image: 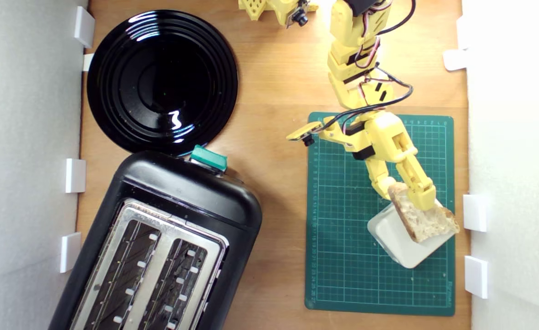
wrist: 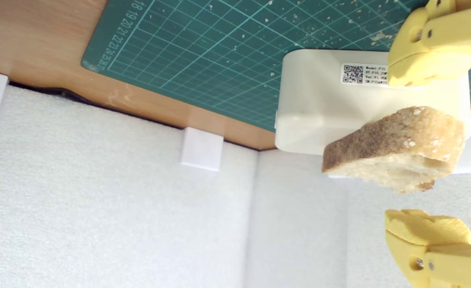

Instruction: Pick bread and place in toaster

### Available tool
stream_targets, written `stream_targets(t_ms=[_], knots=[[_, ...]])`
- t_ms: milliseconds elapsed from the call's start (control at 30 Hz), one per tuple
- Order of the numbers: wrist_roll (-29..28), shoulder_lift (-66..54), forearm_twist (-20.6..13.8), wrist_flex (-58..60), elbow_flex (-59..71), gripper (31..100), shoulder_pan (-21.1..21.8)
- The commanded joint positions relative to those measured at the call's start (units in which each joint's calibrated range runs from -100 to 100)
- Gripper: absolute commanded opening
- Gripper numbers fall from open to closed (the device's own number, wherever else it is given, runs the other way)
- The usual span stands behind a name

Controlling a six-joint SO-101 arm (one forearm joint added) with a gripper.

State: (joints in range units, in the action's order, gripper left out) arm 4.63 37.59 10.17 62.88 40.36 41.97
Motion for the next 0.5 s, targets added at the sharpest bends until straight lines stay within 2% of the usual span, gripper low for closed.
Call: stream_targets(t_ms=[0, 67, 233, 467], knots=[[0.10, -0.82, 0.16, 1.03, -2.19, 95.1, -0.39], [0.10, -0.82, 0.16, 0.94, -2.19, 92.2, -0.39], [-0.05, -0.82, 0.16, 0.94, -2.09, 80.2, -0.39], [-0.21, -0.82, 0.16, 0.94, -2.00, 70.1, -0.39]])
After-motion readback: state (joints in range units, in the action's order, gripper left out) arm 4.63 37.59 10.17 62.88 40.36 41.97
